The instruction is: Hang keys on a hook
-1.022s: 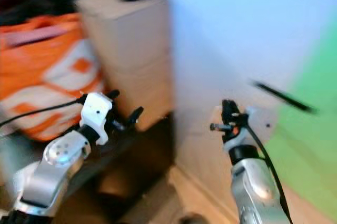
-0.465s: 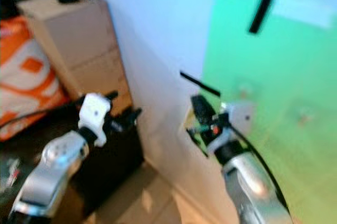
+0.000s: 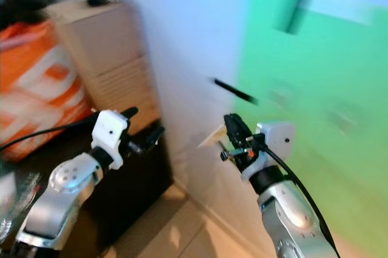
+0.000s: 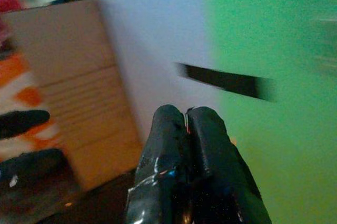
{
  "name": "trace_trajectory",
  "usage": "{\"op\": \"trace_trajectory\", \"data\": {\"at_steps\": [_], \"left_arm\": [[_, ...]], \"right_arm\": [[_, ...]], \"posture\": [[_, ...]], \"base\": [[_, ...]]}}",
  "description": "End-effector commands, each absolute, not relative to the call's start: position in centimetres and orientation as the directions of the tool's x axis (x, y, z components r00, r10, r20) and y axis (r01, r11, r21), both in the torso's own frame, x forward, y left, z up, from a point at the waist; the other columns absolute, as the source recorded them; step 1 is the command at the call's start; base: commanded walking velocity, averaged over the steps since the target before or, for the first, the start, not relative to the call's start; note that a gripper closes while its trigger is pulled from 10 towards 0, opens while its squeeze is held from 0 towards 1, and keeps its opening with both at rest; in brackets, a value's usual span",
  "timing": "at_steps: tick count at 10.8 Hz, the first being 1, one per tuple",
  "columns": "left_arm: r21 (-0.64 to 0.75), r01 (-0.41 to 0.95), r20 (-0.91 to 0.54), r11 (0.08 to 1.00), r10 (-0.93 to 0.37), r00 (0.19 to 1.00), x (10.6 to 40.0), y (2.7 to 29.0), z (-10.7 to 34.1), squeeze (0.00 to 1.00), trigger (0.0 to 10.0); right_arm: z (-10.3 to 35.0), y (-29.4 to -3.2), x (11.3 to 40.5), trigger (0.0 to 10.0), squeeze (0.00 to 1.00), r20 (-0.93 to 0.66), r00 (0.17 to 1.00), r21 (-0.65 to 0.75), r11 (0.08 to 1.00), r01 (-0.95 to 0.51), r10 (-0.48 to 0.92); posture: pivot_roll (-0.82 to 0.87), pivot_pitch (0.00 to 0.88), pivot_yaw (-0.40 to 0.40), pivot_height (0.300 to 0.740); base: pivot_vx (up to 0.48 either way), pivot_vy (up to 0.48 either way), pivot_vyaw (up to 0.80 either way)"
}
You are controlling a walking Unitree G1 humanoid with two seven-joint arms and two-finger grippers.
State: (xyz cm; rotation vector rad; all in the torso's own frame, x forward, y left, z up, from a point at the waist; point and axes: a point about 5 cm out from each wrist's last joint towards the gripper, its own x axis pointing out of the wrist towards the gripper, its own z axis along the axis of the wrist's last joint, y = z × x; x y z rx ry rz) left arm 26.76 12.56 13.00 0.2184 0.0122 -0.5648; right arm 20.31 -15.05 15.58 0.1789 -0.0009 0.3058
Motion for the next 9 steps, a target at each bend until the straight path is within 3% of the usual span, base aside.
{"op": "trace_trajectory", "data": {"at_steps": [1, 4, 8, 9], "left_arm": [[0.204, 0.541, -0.081, 0.816, -0.537, 0.84, 26.65, 12.37, 12.69, 0.0, 10.0], [0.198, 0.539, -0.077, 0.819, -0.535, 0.841, 26.44, 12.45, 12.67, 0.0, 10.0], [0.194, 0.525, -0.06, 0.829, -0.524, 0.849, 25.89, 12.46, 12.74, 0.0, 10.0], [0.201, 0.523, -0.052, 0.828, -0.524, 0.85, 25.88, 12.42, 12.85, 0.0, 10.0]], "right_arm": [[16.18, -15.37, 20.29, 10.0, 0.0, 0.048, 0.956, 0.155, 0.944, -0.292, 0.288], [15.84, -15.34, 19.9, 10.0, 0.0, 0.02, 0.948, 0.14, 0.938, -0.317, 0.317], [16.13, -15.34, 19.79, 10.0, 0.0, 0.011, 0.925, 0.117, 0.918, -0.378, 0.379], [16.24, -15.26, 19.84, 10.0, 0.0, 0.013, 0.92, 0.115, 0.913, -0.391, 0.392]], "posture": [[-0.13, 0.0, 0.08, 0.74], [-0.13, 0.0, 0.076, 0.74], [-0.14, 0.017, 0.059, 0.74], [-0.13, 0.019, 0.055, 0.74]], "base": [[0.0, 0.0, -0.79], [0.0, 0.0, -0.79], [0.0, 0.0, 0.0], [0.0, -0.48, 0.0]]}}
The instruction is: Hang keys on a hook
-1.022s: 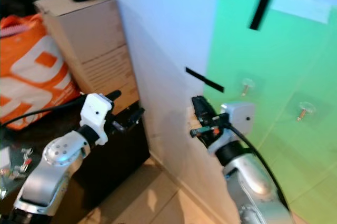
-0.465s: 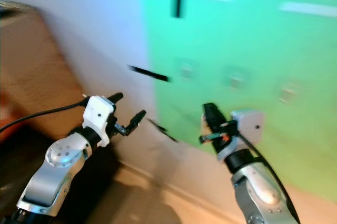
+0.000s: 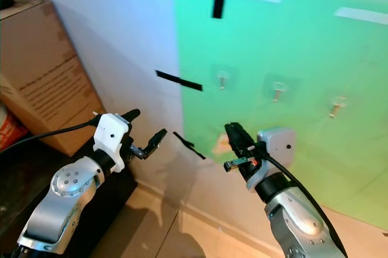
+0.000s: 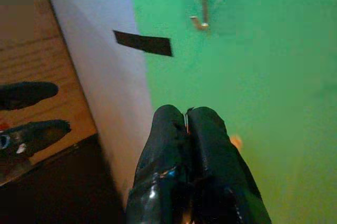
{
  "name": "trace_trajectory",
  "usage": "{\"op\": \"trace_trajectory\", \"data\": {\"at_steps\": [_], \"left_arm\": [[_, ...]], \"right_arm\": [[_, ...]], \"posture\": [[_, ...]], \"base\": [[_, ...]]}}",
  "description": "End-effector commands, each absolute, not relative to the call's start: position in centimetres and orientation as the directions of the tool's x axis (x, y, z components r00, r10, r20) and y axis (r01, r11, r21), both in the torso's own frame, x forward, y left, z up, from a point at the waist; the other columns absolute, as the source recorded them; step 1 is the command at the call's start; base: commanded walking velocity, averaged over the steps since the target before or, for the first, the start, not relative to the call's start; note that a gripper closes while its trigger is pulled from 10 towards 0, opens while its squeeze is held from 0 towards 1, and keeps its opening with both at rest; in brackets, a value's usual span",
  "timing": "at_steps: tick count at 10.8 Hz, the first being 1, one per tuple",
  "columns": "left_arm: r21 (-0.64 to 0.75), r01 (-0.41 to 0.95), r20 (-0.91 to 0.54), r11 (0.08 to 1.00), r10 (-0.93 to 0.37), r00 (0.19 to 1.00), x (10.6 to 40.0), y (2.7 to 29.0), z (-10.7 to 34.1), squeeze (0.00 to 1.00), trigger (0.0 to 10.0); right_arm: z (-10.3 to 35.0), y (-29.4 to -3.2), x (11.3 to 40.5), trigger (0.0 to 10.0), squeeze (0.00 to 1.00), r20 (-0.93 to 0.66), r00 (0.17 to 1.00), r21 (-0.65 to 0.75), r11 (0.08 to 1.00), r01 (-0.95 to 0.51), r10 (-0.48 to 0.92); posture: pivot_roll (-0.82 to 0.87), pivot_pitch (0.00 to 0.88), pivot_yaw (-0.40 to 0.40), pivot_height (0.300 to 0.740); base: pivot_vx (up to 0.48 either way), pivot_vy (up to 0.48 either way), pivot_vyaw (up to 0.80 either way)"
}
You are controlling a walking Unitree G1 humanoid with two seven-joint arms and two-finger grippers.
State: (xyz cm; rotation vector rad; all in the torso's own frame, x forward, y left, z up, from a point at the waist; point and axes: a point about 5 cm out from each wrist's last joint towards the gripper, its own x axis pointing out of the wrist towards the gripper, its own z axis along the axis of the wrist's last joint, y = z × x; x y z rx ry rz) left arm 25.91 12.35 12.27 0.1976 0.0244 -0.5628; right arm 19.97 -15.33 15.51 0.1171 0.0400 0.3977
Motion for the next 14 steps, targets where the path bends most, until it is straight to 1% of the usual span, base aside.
{"op": "trace_trajectory", "data": {"at_steps": [1, 2, 4, 7, 9, 11, 14], "left_arm": [[0.189, 0.524, -0.056, 0.83, -0.524, 0.85, 25.9, 12.5, 12.9, 0.0, 10.0], [0.172, 0.532, -0.065, 0.829, -0.529, 0.846, 25.9, 12.6, 12.8, 0.0, 10.0], [0.16, 0.616, -0.074, 0.772, -0.613, 0.787, 25.3, 12.8, 13.0, 0.0, 10.0], [0.161, 0.695, -0.103, 0.701, -0.688, 0.718, 24.8, 13.3, 13.2, 0.0, 10.0], [0.143, 0.757, -0.116, 0.637, -0.749, 0.652, 24.3, 13.0, 13.4, 0.0, 10.0], [0.136, 0.786, -0.105, 0.604, -0.78, 0.617, 24.2, 12.7, 13.9, 0.0, 10.0], [0.088, 0.837, -0.083, 0.54, -0.833, 0.546, 23.4, 12.2, 14.4, 0.0, 10.0]], "right_arm": [[16.7, -14.9, 20.1, 10.0, 0.0, 0.024, 0.902, 0.106, 0.896, -0.43, 0.43], [17.0, -14.7, 20.4, 10.0, 0.0, 0.036, 0.895, 0.104, 0.889, -0.446, 0.444], [17.9, -14.1, 21.2, 10.0, 0.0, 0.079, 0.881, 0.108, 0.875, -0.472, 0.466], [18.8, -13.2, 22.1, 10.0, 0.0, 0.121, 0.86, 0.114, 0.854, -0.508, 0.496], [19.4, -12.8, 23.1, 10.0, 0.0, 0.137, 0.859, 0.139, 0.849, -0.51, 0.493], [19.6, -12.7, 24.0, 10.0, 0.0, 0.128, 0.872, 0.156, 0.859, -0.488, 0.472], [19.5, -12.3, 24.4, 10.0, 0.0, 0.124, 0.871, 0.183, 0.851, -0.492, 0.476]], "posture": [[-0.13, 0.017, 0.053, 0.74], [-0.13, 0.016, 0.054, 0.74], [-0.12, 0.01, 0.057, 0.74], [-0.11, 0.002, 0.049, 0.74], [-0.11, 0.0, 0.046, 0.74], [-0.11, 0.001, 0.043, 0.74], [-0.1, 0.006, 0.042, 0.74]], "base": [[0.0, 0.0, 0.0], [0.0, 0.0, 0.0], [0.0, 0.0, 0.0], [0.0, 0.0, 0.0], [0.0, 0.0, 0.0], [0.0, 0.0, 0.0], [0.0, 0.0, 0.0]]}}
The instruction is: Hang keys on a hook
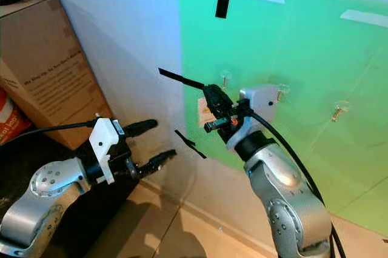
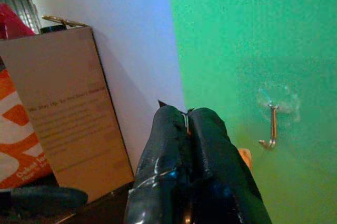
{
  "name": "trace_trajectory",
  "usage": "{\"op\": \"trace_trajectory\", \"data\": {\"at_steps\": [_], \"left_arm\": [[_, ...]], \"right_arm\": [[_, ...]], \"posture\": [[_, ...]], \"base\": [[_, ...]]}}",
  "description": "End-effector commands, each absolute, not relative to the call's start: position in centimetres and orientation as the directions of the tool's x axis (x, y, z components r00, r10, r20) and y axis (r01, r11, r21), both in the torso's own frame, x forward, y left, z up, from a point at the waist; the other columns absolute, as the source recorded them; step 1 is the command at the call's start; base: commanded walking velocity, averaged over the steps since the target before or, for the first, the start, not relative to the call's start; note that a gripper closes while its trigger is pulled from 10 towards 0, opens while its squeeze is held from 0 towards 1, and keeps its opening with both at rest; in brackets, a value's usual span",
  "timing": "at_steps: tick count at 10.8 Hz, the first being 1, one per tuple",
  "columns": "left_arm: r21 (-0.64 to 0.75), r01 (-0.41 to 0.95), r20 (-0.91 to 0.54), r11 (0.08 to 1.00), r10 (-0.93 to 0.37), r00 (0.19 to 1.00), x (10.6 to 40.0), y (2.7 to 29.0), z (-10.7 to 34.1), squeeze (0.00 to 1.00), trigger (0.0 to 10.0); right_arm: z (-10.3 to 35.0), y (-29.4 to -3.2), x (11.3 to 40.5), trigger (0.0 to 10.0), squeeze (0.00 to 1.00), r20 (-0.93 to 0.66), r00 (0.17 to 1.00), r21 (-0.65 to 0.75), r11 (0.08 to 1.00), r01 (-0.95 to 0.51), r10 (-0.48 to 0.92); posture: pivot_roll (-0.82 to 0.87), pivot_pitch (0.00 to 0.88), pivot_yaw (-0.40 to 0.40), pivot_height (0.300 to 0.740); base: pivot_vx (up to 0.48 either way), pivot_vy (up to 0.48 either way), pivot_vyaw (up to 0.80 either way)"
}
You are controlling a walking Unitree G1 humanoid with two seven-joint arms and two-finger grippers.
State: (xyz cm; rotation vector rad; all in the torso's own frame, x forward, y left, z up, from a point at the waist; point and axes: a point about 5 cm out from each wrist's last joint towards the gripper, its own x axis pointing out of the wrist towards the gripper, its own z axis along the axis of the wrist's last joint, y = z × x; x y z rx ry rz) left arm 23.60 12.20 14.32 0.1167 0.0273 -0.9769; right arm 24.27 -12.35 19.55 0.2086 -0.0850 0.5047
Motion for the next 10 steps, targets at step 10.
{"op": "trace_trajectory", "data": {"at_steps": [10], "left_arm": [[0.073, 0.857, -0.089, 0.51, -0.853, 0.515, 23.2, 12.3, 14.3, 0.0, 10.0]], "right_arm": [[17.7, -13.8, 26.1, 10.0, 0.0, 0.026, 0.943, 0.284, 0.902, -0.325, 0.331]], "posture": [[-0.09, 0.0, 0.042, 0.74]], "base": [[0.0, 0.0, 0.0]]}}
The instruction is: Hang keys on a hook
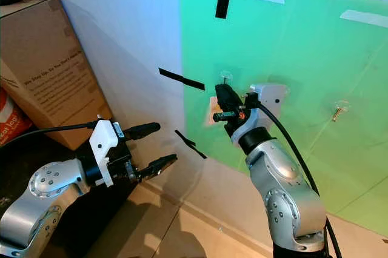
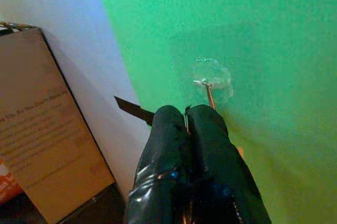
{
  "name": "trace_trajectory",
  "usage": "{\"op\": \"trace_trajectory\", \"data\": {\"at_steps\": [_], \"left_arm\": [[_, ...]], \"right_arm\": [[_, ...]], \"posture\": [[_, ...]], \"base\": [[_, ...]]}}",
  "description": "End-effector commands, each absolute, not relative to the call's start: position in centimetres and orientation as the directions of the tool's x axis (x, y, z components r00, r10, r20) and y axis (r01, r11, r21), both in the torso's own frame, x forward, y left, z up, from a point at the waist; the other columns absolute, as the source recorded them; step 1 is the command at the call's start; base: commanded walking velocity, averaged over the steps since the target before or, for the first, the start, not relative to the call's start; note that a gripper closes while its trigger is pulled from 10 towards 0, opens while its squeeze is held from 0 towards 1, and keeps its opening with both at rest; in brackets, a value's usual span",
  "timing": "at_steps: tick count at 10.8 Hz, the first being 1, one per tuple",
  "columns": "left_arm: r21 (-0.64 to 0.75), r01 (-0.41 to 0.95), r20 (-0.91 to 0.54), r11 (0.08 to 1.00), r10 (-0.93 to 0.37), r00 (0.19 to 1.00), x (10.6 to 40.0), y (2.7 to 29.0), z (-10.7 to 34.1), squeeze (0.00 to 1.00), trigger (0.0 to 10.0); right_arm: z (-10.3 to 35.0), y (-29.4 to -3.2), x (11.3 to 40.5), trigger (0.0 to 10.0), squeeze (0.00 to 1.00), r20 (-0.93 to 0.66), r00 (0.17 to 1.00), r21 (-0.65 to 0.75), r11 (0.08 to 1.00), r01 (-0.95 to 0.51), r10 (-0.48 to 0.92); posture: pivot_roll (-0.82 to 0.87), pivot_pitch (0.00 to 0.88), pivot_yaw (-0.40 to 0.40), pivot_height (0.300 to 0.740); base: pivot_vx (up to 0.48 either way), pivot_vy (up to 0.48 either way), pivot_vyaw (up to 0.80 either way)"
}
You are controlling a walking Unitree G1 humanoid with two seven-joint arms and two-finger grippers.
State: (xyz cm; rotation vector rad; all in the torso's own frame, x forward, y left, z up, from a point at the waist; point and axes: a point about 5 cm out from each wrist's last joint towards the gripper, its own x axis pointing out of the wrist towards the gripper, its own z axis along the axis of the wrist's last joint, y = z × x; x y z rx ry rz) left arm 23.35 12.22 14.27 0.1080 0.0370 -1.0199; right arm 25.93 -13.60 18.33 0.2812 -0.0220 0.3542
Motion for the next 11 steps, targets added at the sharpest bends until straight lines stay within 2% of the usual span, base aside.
{"op": "trace_trajectory", "data": {"at_steps": [1, 6, 11], "left_arm": [[0.073, 0.858, -0.089, 0.509, -0.853, 0.514, 23.3, 12.3, 14.3, 0.0, 10.0], [0.071, 0.864, -0.088, 0.498, -0.86, 0.503, 23.3, 12.1, 14.4, 0.0, 10.0], [0.071, 0.865, -0.08, 0.498, -0.861, 0.502, 23.3, 12.1, 14.5, 0.0, 10.0]], "right_arm": [[17.3, -14.0, 26.2, 10.0, 0.0, 0.007, 0.949, 0.295, 0.906, -0.302, 0.314], [15.9, -15.2, 26.5, 10.0, 0.0, -0.06, 0.97, 0.323, 0.924, -0.204, 0.235], [15.4, -16.0, 25.1, 10.0, 0.0, -0.095, 0.973, 0.252, 0.951, -0.182, 0.211]], "posture": [[-0.09, 0.0, 0.042, 0.74], [-0.09, 0.0, 0.045, 0.74], [-0.1, 0.003, 0.045, 0.74]], "base": [[0.0, 0.0, 0.0], [0.0, 0.0, 0.0], [0.0, 0.0, 0.0]]}}
